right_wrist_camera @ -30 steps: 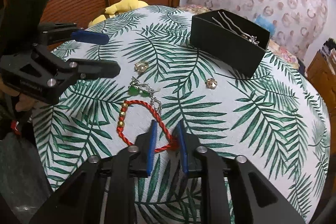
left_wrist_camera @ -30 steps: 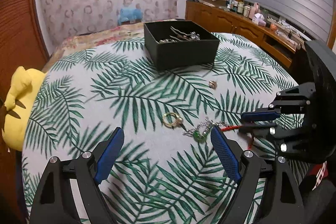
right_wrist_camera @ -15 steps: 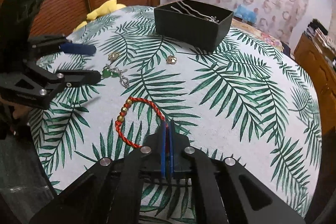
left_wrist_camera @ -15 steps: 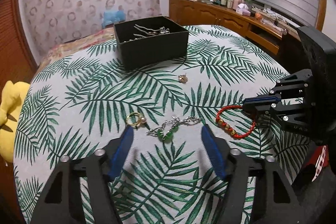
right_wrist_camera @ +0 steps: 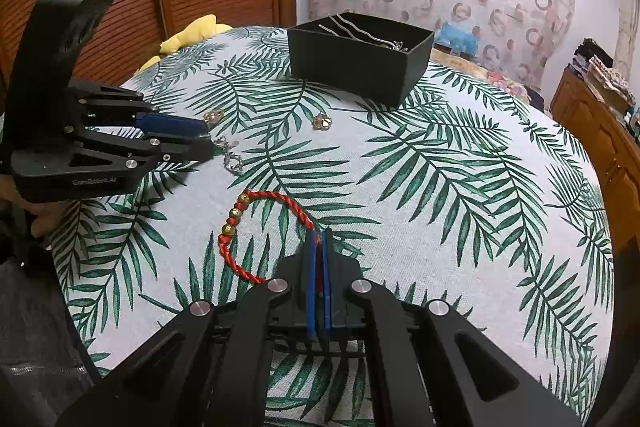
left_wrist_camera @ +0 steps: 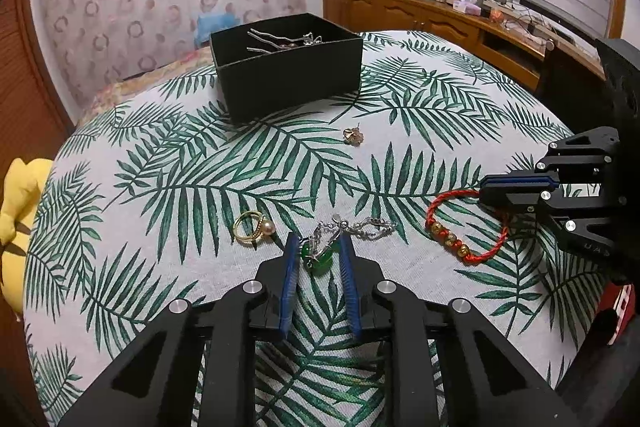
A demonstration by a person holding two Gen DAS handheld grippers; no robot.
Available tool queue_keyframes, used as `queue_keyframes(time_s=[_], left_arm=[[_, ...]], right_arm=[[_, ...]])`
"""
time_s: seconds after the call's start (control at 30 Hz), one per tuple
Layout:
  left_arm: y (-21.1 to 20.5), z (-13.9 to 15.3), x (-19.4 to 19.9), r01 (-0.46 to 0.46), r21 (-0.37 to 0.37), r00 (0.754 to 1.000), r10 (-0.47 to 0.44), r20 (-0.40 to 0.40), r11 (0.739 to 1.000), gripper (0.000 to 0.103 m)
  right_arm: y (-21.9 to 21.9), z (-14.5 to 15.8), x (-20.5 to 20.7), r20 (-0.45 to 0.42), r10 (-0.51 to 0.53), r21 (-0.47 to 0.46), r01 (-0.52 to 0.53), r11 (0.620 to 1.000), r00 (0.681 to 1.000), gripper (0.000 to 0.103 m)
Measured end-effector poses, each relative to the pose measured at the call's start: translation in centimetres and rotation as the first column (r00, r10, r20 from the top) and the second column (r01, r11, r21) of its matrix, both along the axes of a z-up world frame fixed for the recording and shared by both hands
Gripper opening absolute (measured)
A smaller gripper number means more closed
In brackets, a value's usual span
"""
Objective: Organize jewelry
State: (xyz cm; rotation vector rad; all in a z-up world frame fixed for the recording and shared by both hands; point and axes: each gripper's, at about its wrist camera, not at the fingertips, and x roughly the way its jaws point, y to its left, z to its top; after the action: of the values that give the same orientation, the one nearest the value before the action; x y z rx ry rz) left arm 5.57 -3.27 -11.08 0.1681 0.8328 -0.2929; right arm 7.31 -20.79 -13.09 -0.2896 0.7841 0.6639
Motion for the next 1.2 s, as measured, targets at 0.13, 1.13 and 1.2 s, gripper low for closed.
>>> queue_keyframes(time_s=[0.13,1.13,1.2], left_arm=[[0.0,0.0,0.2,-0.005,-0.006,1.0,0.005,0.003,1.0,0.014],[2.6,7.4,-0.9,-0.035,-0.121,0.982,0.057,0.182,0.992,0.014],[2.7,7.6,-0.3,-0.034,-0.119,0.981,0.055,0.184,0.992,0.014]], right_arm=[[-0.2,0.0,0.0,-0.006,0.001,0.01,-0.001,1.0,1.0,0.004],[1.0,5.9,1.3,0.13,0.011,0.018,-0.014,1.0,0.991,0.003],[1.1,6.6,1.9,0.142,0.011,0.024,-0.015,1.0,0.99,0.003]])
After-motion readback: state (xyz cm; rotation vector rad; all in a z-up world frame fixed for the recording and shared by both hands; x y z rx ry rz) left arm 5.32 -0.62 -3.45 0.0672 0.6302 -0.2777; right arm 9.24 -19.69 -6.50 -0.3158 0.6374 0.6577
